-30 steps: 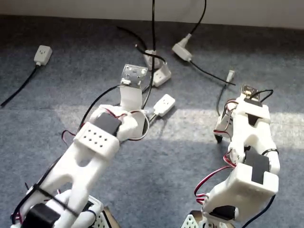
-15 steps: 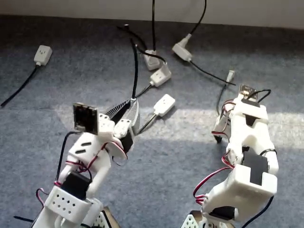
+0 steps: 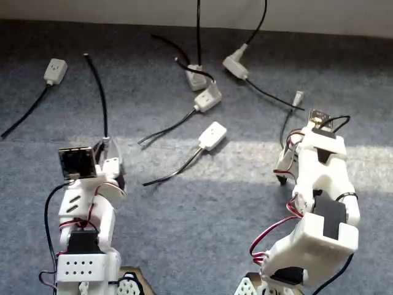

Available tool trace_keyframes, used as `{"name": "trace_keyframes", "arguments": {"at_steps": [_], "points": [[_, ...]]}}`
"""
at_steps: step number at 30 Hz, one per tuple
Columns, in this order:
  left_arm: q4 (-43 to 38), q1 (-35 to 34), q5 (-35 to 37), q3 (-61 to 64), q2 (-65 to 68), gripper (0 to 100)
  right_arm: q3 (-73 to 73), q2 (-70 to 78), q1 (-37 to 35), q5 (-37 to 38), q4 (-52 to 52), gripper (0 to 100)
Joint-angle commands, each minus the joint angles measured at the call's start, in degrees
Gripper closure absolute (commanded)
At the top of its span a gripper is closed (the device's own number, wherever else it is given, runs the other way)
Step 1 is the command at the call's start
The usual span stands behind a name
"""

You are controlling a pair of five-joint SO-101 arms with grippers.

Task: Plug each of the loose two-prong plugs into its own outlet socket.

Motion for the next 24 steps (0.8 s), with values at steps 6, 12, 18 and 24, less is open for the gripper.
{"name": "trace_keyframes", "arguments": {"at_steps": [6,12,18,24], "points": [[10.2,-8.66,-1.58,1.01,-0.22,87,0.75,1.01,-2.59,-0.35,-0.57,68.4],[16.44,-8.66,-1.41,1.01,-0.75,71,-3.74,0.84,-4.44,-0.35,2.07,68.4],[16.35,-8.66,-1.49,1.01,-0.75,69,-19.21,0.92,-17.54,-0.79,13.67,68.4],[16.53,-8.66,-1.49,1.01,-0.75,69,-32.75,1.36,-29.49,-7.56,17.71,68.4]]}}
